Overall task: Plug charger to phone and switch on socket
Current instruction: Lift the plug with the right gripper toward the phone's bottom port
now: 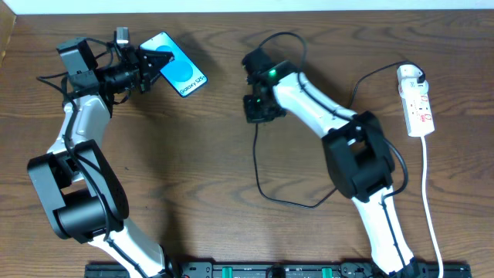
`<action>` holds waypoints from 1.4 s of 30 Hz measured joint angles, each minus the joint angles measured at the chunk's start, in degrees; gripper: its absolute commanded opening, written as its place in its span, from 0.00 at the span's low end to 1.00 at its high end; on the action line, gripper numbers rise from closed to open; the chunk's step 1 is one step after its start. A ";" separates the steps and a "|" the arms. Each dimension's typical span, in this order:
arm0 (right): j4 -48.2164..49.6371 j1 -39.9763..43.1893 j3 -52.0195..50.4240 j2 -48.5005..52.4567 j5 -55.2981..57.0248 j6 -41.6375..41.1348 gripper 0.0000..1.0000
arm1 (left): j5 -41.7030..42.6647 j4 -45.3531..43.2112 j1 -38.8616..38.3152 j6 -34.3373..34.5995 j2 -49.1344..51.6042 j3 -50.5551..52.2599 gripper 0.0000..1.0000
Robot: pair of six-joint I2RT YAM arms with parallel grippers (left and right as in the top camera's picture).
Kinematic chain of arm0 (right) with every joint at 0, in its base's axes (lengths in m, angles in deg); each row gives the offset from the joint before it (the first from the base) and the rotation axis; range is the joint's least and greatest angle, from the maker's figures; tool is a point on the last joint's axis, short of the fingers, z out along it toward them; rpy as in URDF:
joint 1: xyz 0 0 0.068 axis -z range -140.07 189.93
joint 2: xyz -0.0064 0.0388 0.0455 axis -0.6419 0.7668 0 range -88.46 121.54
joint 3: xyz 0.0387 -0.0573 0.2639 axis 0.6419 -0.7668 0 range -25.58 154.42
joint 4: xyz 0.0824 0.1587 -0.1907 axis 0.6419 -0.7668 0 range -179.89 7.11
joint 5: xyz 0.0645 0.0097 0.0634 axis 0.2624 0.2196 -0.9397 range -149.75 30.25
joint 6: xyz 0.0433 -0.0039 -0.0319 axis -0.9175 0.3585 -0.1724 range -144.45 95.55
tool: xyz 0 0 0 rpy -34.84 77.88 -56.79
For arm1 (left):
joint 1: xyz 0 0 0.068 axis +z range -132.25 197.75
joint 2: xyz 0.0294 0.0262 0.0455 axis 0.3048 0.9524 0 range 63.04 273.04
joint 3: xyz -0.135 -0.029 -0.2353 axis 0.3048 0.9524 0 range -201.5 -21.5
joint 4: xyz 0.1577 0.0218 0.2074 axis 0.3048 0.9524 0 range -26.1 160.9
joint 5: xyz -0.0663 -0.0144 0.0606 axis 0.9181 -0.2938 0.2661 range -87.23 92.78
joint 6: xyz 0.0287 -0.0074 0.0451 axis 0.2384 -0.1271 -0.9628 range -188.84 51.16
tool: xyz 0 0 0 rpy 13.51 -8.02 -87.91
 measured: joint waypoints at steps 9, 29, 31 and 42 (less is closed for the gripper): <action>-3.48 5.55 -0.02 -8.46 -6.19 12.92 0.01 | 0.00 0.11 -2.89 0.00 0.00 0.00 0.07; -10.21 11.58 -0.02 -12.22 -32.24 28.39 0.01 | 0.59 -2.69 -5.88 2.10 0.00 0.00 0.07; -12.22 12.33 -0.02 -13.55 -34.16 29.66 0.01 | 1.75 -6.82 -5.88 3.54 0.00 0.02 0.07; -16.81 13.97 -0.04 -21.86 -45.38 34.62 0.01 | 4.98 -32.68 -6.56 19.34 0.00 0.02 0.07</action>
